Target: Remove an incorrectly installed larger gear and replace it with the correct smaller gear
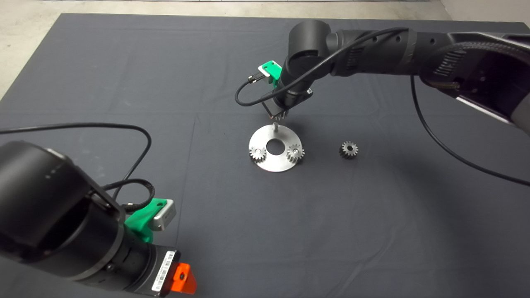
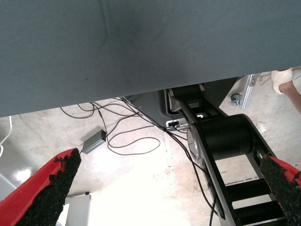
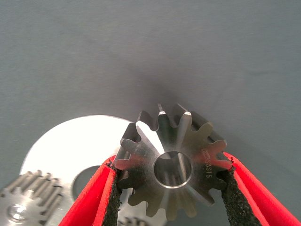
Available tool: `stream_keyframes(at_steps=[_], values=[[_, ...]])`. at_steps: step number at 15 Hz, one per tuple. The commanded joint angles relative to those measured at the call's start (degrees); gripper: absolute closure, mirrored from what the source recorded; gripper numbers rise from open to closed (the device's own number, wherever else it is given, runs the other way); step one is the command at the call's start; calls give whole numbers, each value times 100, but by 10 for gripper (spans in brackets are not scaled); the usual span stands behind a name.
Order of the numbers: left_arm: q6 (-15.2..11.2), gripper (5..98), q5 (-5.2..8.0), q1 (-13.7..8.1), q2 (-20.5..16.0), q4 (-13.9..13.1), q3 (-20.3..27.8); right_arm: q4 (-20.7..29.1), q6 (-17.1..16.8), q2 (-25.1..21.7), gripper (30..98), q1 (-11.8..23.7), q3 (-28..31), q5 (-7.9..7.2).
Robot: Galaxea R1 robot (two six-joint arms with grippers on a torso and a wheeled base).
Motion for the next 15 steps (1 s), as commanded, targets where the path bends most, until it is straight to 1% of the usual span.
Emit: stream_keyframes(at_steps=[1,2,3,5,6,11,13,15], values=[[-27,54,-7,-45,-1,-115,100,-119,30,-399,803,201,374,-336],[-19,54,-7,-51,-1,-115,100,-118,30,-547,803,201,420,-356],[-19,54,-7,-45,-1,-115,100,-109,34,-659,803,201,420,-421],[-19,54,-7,-45,-1,-115,100,-118,30,-822,801,192,426,-691],[-19,54,-7,-49,-1,-115,100,-118,30,-895,802,192,437,-754],[-19,54,-7,-45,-1,-115,100,-118,48,-1227,803,165,543,-759],[-28,54,-7,-45,-1,-115,100,-118,267,-1395,804,157,552,-741],[-28,54,-7,-45,-1,-115,100,-118,320,-1484,804,157,560,-715]])
